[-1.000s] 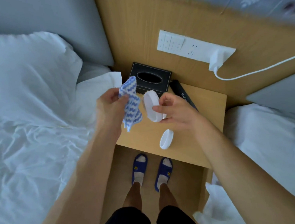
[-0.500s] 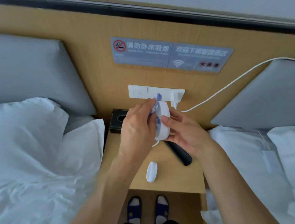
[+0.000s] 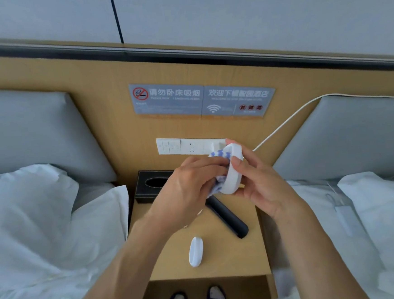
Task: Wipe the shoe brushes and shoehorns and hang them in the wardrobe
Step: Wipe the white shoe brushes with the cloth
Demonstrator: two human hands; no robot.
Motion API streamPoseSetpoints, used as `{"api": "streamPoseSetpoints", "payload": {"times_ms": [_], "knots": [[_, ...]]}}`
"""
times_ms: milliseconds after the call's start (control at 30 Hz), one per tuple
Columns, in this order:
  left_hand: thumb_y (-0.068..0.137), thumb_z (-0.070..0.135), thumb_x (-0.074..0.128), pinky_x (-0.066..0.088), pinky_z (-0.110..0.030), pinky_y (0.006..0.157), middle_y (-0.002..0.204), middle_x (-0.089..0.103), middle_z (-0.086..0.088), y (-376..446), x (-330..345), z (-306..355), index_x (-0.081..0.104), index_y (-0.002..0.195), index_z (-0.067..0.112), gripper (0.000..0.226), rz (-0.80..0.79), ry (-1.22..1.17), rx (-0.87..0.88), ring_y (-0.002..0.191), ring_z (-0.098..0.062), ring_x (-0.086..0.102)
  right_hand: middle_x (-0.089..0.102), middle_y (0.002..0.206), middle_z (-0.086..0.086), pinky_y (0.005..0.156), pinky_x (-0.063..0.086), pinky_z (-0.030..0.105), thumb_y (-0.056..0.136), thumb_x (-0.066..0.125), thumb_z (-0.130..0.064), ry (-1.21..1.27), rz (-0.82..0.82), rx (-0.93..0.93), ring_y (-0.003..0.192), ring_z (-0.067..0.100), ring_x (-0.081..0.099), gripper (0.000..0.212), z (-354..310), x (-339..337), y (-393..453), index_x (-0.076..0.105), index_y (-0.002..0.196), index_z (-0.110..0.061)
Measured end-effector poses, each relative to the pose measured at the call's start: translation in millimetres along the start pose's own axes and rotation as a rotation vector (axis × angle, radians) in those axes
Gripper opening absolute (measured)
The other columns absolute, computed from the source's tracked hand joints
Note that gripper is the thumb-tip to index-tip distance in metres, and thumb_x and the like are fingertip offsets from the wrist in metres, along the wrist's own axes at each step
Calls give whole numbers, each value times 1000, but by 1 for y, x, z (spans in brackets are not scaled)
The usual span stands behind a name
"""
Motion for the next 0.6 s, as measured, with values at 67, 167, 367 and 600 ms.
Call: {"api": "streamPoseSetpoints", "payload": {"times_ms": [67, 167, 367, 600], "knots": [[84, -17, 53, 47, -35, 95, 121, 69, 2, -1, -7, 0, 72, 109, 4, 38, -80, -21, 30, 108, -20, 60, 67, 127, 10, 84, 58, 49, 75, 77, -36, -29, -29, -11, 103, 22, 68, 65, -4, -6, -2, 56, 137, -36], [84, -19, 53, 47, -37, 96, 122, 69, 2, 1, -14, 1, 72, 110, 6, 41, -112, -15, 39, 110, -20, 62, 67, 127, 12, 84, 58, 48, 82, 71, -30, -21, -83, -7, 107, 25, 68, 55, -7, -11, -2, 57, 136, -34], [91, -14, 52, 46, -38, 89, 136, 61, -2, 18, -13, 9, 67, 124, 8, 43, 11, 69, 31, 102, -26, 60, 64, 129, 12, 85, 58, 50, 73, 77, -33, 1, -105, 6, 110, 30, 66, 65, -15, -4, -1, 59, 135, -28], [89, -14, 51, 45, -33, 89, 133, 62, -1, 16, -6, 8, 70, 118, 6, 39, -11, 6, 65, 103, -16, 54, 65, 130, 13, 90, 55, 54, 80, 71, -33, -72, -43, -23, 105, 30, 67, 55, -28, -11, 0, 60, 134, -26]]}}
Point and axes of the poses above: each hand's wrist, its own y-axis towards the middle knuckle, its own x-axis out of the palm, z = x × y, the point moved 1 cm from there along y, towards the middle knuckle
